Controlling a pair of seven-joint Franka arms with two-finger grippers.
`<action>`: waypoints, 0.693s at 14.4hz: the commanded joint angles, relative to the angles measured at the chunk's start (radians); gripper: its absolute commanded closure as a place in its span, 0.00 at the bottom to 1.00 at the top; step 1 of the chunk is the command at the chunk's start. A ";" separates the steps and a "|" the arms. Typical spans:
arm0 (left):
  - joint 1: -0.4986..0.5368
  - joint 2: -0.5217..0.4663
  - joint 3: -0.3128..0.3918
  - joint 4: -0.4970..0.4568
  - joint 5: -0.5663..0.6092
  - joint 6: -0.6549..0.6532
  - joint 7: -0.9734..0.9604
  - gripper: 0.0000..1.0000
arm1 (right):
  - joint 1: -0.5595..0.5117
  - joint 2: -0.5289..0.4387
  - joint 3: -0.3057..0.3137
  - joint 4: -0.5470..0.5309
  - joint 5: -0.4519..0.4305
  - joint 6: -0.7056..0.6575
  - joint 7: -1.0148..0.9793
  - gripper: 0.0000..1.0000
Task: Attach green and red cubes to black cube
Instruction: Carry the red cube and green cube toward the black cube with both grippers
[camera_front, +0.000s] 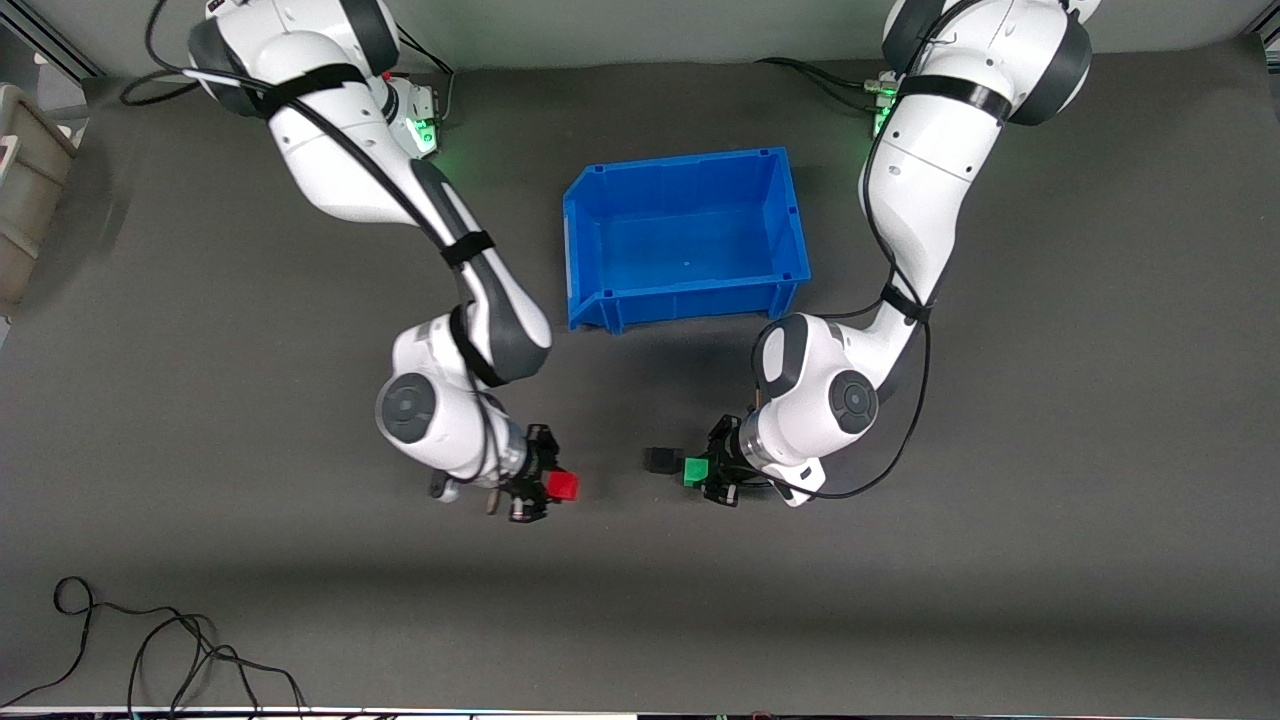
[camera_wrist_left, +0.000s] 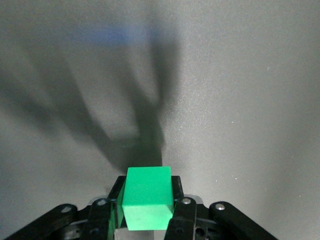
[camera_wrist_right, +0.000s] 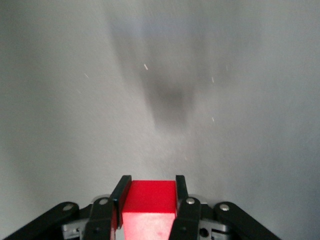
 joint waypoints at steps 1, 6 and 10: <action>-0.019 0.026 0.011 0.040 -0.005 -0.021 -0.029 1.00 | 0.044 0.103 -0.014 0.129 0.009 0.002 0.068 1.00; -0.039 0.028 0.011 0.037 -0.001 -0.024 -0.030 1.00 | 0.091 0.137 -0.016 0.141 0.009 0.016 0.088 1.00; -0.048 0.025 0.011 0.037 -0.004 -0.027 -0.035 1.00 | 0.108 0.145 -0.016 0.138 0.002 0.016 0.086 1.00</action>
